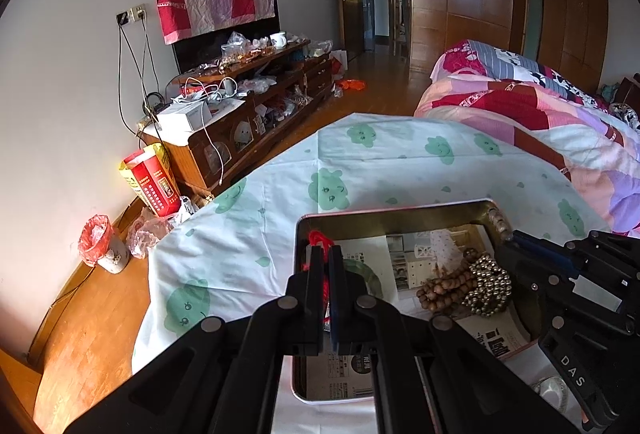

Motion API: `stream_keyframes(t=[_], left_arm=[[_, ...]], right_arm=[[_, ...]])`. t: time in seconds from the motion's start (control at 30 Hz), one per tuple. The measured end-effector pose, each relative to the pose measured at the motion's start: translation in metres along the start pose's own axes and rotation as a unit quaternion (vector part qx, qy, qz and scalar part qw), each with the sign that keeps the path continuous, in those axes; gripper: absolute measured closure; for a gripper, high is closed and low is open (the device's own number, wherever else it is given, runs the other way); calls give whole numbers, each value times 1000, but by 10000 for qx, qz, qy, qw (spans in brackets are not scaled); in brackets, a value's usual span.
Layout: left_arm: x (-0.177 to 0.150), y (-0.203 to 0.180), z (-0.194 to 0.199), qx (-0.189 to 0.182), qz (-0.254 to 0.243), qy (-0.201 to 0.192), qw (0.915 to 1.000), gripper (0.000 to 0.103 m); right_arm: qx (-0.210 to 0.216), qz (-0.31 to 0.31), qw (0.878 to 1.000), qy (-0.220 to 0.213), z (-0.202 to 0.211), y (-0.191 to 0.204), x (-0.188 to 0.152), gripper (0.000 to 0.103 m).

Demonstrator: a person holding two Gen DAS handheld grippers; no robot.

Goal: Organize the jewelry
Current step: 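Carry the red string with the left tool while the right tool carries the bead bracelet into the tin, then open the left tool to drop the red string while the right tool releases the bead bracelet in the tin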

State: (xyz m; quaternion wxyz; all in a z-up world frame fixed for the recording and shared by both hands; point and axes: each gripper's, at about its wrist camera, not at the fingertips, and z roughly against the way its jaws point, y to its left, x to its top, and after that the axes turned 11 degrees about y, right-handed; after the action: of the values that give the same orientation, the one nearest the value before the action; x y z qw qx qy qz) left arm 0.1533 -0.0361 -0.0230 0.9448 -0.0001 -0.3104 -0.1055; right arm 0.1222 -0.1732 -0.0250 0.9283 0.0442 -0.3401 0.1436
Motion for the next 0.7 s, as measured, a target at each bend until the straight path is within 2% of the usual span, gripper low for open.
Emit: stream_keyframes(t=[0.7], left_arm=[[-8, 1, -22, 46, -11, 230, 9997, 102]], right_arm=[[-56, 57, 9998, 161, -17, 8, -8, 93]])
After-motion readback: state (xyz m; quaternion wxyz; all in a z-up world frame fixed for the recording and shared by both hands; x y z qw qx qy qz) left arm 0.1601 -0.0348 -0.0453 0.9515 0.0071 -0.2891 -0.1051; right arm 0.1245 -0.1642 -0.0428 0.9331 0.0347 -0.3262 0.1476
